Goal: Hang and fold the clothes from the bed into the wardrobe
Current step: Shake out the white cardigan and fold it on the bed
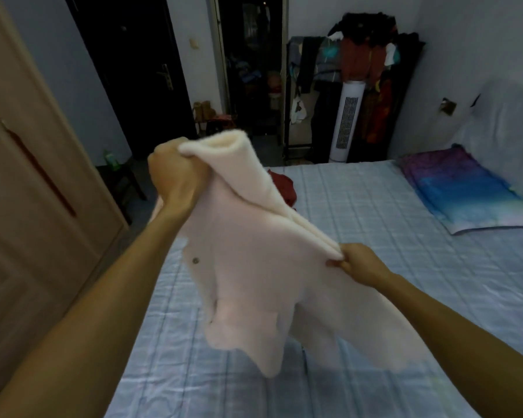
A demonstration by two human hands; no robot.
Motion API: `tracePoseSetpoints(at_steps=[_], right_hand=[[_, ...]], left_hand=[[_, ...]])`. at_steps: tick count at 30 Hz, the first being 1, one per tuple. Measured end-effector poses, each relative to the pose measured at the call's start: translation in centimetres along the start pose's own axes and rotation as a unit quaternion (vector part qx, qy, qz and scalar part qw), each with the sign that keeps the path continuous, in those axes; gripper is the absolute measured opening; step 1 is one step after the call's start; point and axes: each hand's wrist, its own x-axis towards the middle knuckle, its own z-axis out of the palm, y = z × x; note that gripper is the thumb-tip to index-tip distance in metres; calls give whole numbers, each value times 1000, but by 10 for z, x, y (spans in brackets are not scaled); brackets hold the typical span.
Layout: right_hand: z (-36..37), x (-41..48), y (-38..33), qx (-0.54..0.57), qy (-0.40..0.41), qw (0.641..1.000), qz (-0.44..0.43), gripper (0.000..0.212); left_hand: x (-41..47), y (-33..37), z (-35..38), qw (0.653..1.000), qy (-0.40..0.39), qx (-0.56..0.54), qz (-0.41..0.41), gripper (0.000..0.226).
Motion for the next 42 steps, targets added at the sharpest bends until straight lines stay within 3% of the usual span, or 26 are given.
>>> tracePoseSetpoints(at_steps=[6,12,17,20,24,26,29,31,33,37,42], right_hand=[[-25,91,-6,-29,87,993,75,29],[-57,175,-11,-63,218,972,66,21],[-28,174,15,-71,285,956,-7,36],[30,139,52,-107,256,958,-73,41],[138,76,105,-143,156,974,-80,36],[205,43,134,-170,66,982,-58,35],[295,-25,167,-202,-119,972,29,41],[333,-70,177,-186,-175,964,77,46],[352,-103,178,-162,-176,967,88,52],[360,-148,172,-69,-134,987,61,45],[363,-194,130,101,-88,977,168,42]], left_hand=[[56,26,55,999,-2,-48,20,28],[83,26,72,979,13,-157,127,33],[-10,-19,45,932,-143,-189,273,22],[-107,-74,39,899,-257,-161,317,32],[-248,-136,36,874,-400,-83,264,26],[-313,-167,36,846,-482,-48,225,20],[-398,-208,29,769,-621,8,150,55],[-445,-226,20,730,-671,20,128,72],[-475,-231,17,702,-701,28,124,75],[-498,-216,20,654,-734,82,164,53],[-539,-205,14,580,-780,168,164,35]])
